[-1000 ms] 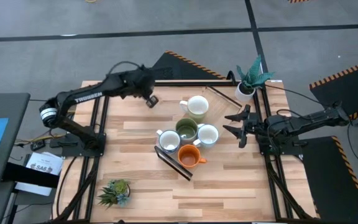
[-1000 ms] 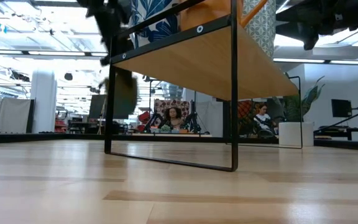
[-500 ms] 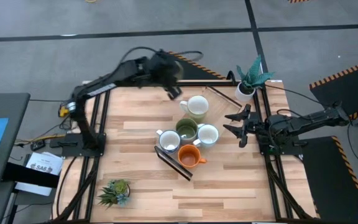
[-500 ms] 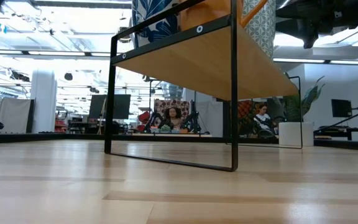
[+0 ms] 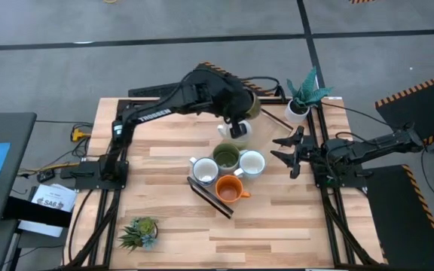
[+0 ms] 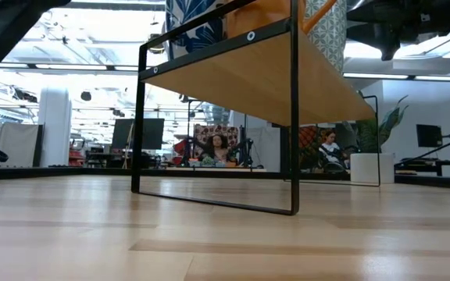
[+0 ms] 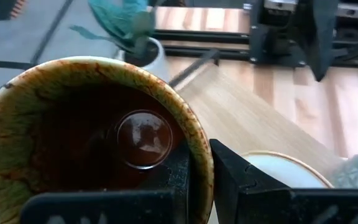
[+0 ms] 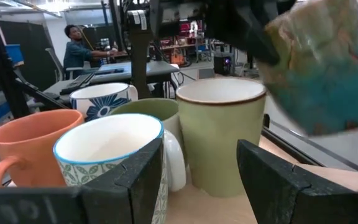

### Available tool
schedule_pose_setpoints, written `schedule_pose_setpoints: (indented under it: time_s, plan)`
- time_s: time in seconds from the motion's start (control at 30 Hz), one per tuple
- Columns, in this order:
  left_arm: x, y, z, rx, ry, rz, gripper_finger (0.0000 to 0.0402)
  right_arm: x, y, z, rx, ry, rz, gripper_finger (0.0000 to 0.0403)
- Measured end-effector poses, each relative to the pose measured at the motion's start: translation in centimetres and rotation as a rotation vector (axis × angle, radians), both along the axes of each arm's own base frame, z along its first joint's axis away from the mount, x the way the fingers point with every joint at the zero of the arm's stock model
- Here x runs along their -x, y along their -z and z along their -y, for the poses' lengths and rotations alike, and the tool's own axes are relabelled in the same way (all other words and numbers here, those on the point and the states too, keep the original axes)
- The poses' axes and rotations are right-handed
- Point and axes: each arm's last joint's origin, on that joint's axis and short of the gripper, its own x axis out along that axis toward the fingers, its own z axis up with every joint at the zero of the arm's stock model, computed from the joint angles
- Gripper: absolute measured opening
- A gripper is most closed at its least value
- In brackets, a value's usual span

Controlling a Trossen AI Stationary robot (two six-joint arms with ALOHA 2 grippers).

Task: Place coffee mugs
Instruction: Put the green patterned mug on the shelf

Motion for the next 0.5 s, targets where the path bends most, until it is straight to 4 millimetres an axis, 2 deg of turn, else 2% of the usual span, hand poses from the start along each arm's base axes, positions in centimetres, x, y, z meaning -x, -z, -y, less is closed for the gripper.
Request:
schedule_pose_setpoints:
  time_s: [0.17, 0.5]
  plan:
    - [-0.96, 0.89, 0.17, 0.028, 0.048, 0.009, 0.0018, 0.01, -0.03, 0.05, -0.001, 0.003, 0.003, 0.0230]
    - [-1.14, 0.57, 0.68, 0.012, 0.081, 0.032, 0.0018, 0.00, -0.07, 0.09, -0.001, 0.006, 0.007, 0.0230]
